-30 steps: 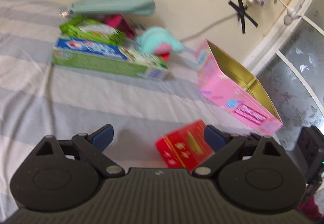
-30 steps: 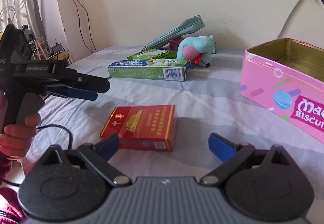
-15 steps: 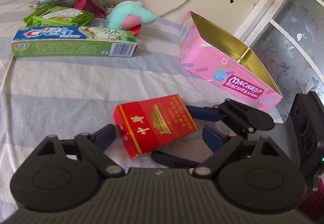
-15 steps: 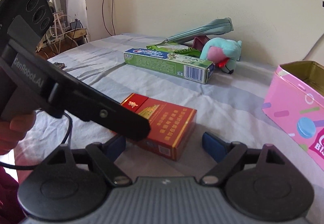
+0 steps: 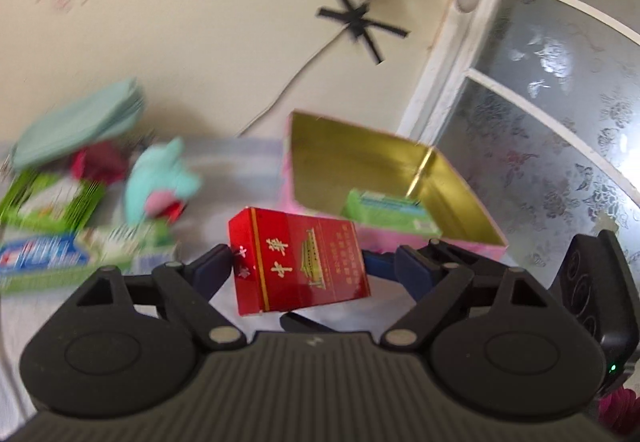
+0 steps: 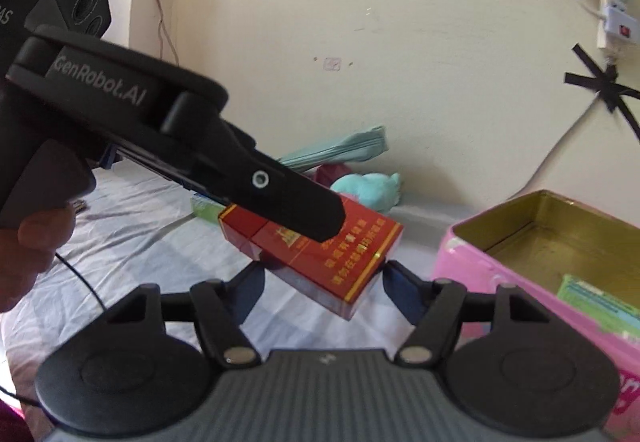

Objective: Organize objects
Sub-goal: 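Carry the red box into the pink tin and release it, then withdraw the right tool and approach the Crest toothpaste box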

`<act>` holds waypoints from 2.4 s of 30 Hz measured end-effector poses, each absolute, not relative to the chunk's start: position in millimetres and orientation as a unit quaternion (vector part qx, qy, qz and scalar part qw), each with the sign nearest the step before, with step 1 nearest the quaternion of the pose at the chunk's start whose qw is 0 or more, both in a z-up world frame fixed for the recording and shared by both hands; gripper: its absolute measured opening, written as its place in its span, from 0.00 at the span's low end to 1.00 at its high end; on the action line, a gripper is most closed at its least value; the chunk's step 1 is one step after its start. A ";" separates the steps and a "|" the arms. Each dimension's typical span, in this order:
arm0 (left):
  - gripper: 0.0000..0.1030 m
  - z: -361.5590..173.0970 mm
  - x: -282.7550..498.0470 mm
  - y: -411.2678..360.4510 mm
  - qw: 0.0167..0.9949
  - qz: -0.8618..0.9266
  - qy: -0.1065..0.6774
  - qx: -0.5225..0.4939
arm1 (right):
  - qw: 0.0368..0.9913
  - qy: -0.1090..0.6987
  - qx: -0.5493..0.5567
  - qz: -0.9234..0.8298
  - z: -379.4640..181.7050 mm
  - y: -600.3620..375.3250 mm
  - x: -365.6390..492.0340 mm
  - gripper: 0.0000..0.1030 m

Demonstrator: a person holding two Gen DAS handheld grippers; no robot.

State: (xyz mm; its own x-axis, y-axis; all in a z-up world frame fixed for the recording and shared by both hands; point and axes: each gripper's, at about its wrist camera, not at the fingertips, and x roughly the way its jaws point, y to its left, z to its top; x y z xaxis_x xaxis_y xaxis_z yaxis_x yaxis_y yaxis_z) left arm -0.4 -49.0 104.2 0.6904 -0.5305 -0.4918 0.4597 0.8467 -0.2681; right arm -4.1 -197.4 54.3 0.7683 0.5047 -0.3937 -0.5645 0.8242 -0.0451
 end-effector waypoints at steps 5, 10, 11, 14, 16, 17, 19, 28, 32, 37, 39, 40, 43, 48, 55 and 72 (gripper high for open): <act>0.87 115.3 26.1 -94.9 0.917 -0.299 0.262 -0.028 | 0.958 0.163 -0.060 0.228 71.4 -233.3 10.6 0.66; 0.87 106.9 56.6 -131.4 0.912 -0.311 0.269 -0.011 | 0.965 0.176 -0.037 0.191 64.8 -263.2 41.7 0.66; 0.87 103.1 62.3 -138.2 0.911 -0.309 0.273 -0.007 | 0.965 0.181 -0.033 0.185 63.1 -266.8 46.8 0.66; 0.87 93.0 77.1 -157.2 0.912 -0.299 0.281 0.008 | 0.966 0.193 -0.023 0.171 56.1 -271.2 63.4 0.66; 0.88 87.3 86.3 -164.7 0.911 -0.297 0.287 0.012 | 0.966 0.198 -0.019 0.162 52.6 -273.9 72.8 0.70; 0.88 84.7 91.3 -167.1 0.911 -0.292 0.290 0.012 | 0.967 0.197 -0.017 0.157 51.2 -274.2 77.2 0.73; 0.88 81.6 97.5 -168.0 0.915 -0.276 0.293 0.012 | 0.971 0.195 -0.013 0.141 47.6 -274.5 82.9 0.82; 0.88 87.2 80.7 -124.9 0.928 -0.250 0.275 -0.016 | 0.975 0.186 0.000 0.121 45.5 -278.3 69.1 0.82; 0.88 86.6 59.4 -96.6 0.936 -0.231 0.267 -0.014 | 0.977 0.180 0.023 0.116 51.6 -277.9 52.6 0.82; 0.88 79.1 33.8 -65.3 0.947 -0.187 0.262 0.009 | 0.975 0.178 0.051 0.124 60.7 -272.4 27.9 0.82; 0.88 73.9 27.6 -49.4 0.950 -0.163 0.267 0.013 | 0.973 0.180 0.050 0.132 64.4 -264.8 19.1 0.82; 0.88 71.5 25.4 -41.2 0.951 -0.150 0.270 0.014 | 0.973 0.182 0.047 0.137 66.0 -260.0 15.3 0.82; 0.88 62.0 20.3 -15.6 0.952 -0.115 0.284 0.011 | 0.968 0.191 0.041 0.156 66.0 -241.8 12.8 0.82; 0.88 44.5 13.0 27.6 0.952 -0.059 0.302 0.001 | 0.953 0.225 0.045 0.200 56.9 -206.6 16.9 0.81; 0.88 26.3 4.0 81.6 0.949 0.000 0.316 -0.017 | 0.934 0.259 0.017 0.245 42.7 -150.5 20.7 0.80; 0.89 9.4 4.9 159.1 0.947 0.067 0.288 -0.127 | 0.919 0.275 -0.047 0.278 36.1 -68.5 64.6 0.81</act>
